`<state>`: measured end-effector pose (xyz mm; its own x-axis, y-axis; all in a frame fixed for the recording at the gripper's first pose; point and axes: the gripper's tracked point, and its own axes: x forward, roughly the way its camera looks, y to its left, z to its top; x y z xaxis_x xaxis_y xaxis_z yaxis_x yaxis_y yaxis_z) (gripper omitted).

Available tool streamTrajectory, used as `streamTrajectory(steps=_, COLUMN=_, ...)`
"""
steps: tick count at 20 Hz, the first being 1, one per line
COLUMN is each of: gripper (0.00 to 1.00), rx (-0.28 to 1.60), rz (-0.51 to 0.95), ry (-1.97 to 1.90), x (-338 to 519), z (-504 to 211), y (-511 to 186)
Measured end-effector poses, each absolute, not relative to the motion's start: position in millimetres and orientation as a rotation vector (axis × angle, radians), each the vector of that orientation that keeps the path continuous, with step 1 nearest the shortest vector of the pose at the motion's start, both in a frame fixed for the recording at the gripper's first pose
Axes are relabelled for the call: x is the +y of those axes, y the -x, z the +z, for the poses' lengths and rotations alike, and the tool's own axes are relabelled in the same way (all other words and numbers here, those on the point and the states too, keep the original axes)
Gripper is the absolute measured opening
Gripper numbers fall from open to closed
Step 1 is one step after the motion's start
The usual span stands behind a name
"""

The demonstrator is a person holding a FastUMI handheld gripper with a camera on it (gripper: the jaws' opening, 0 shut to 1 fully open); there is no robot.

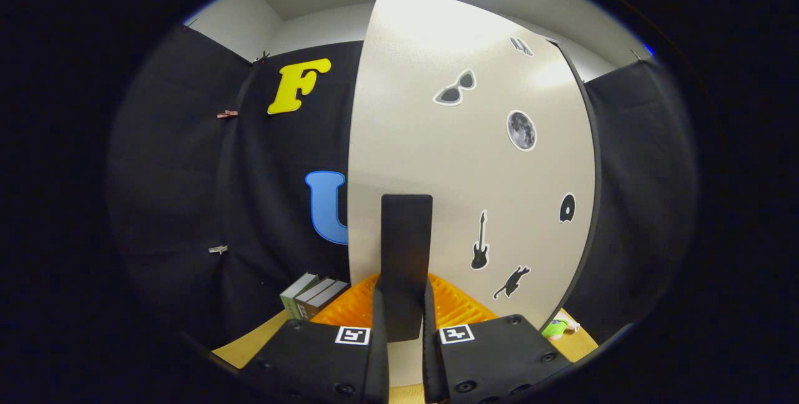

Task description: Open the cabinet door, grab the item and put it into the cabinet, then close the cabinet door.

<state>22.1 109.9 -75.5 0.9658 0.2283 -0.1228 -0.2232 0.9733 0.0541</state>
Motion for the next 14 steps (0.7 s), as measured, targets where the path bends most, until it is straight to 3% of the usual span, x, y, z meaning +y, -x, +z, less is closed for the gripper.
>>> streamTrajectory(steps=14, gripper=0.25, rx=0.146, rz=0.535, ry=-0.046, x=31, z=-63, y=68)
